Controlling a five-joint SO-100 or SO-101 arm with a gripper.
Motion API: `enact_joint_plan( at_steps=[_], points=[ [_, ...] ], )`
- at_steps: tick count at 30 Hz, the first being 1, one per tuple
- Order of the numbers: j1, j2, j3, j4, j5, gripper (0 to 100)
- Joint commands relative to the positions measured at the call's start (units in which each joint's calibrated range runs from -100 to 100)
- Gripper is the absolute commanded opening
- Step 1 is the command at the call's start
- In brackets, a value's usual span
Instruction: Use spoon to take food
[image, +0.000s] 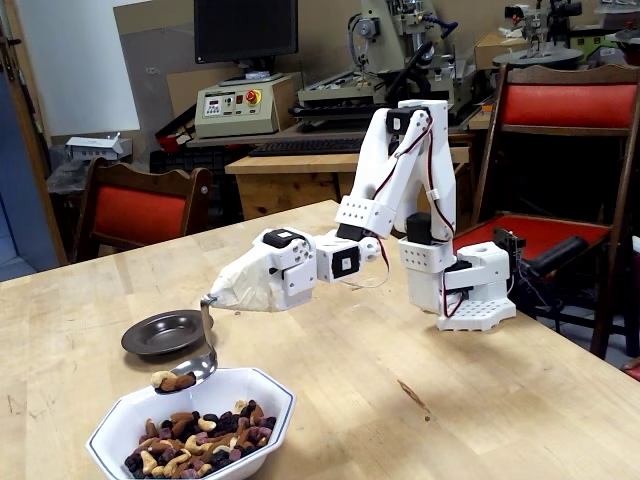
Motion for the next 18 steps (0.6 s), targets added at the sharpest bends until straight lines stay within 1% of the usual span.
enact_joint_plan(
  at_steps=[1, 18],
  points=[
    [0.76, -4.29, -1.88, -0.16, -0.1, 4],
    [1.42, -4.47, -1.97, -0.16, 0.1, 4]
  ],
)
